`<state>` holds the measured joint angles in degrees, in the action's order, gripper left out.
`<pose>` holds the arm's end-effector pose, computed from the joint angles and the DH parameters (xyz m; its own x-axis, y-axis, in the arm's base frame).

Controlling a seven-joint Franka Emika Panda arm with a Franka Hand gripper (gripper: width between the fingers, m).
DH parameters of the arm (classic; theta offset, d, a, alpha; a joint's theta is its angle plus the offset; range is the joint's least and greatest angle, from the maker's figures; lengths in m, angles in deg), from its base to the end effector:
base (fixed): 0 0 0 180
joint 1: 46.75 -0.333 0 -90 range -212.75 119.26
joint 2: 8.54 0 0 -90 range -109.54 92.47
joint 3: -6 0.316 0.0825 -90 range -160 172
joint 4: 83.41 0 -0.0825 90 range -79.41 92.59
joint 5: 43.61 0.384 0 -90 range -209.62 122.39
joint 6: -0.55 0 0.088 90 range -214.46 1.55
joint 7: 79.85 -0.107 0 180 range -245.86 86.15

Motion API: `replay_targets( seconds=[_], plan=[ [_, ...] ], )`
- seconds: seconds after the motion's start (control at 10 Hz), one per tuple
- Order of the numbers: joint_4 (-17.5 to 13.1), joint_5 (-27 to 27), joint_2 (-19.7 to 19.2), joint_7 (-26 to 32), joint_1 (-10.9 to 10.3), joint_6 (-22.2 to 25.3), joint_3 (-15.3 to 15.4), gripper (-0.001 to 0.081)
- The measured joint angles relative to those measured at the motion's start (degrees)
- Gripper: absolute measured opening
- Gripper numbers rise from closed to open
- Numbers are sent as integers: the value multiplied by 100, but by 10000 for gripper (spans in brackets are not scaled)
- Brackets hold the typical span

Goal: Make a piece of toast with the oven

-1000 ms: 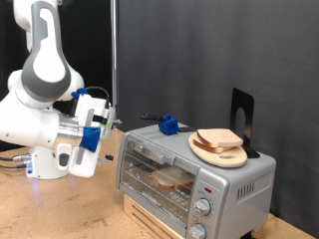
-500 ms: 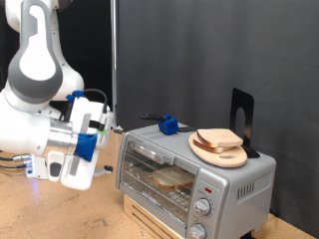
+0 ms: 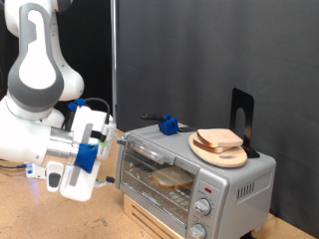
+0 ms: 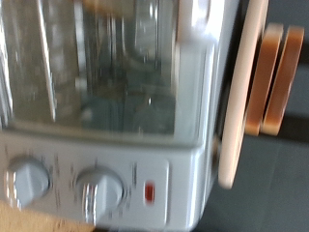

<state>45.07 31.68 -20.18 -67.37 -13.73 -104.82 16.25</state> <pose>0.5015 -0.1270 0.2886 0.6828 -0.4804 -0.5504 -0.6394 -0.0286 -0.7683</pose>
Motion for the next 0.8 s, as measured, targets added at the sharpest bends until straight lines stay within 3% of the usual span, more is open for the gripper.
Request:
replay_targets(
  seconds=[0.2,0.4,0.5,0.6,0.8],
  plan=[
    [-374,549,-362,-2,-46,-386,108,808],
    [-638,1348,-618,40,-177,-1155,224,808],
    [-633,1220,-617,39,-163,-1052,218,808],
    [-648,851,-630,6,-121,-647,188,808],
    [-929,-233,-831,9,-54,115,98,808]
  ],
)
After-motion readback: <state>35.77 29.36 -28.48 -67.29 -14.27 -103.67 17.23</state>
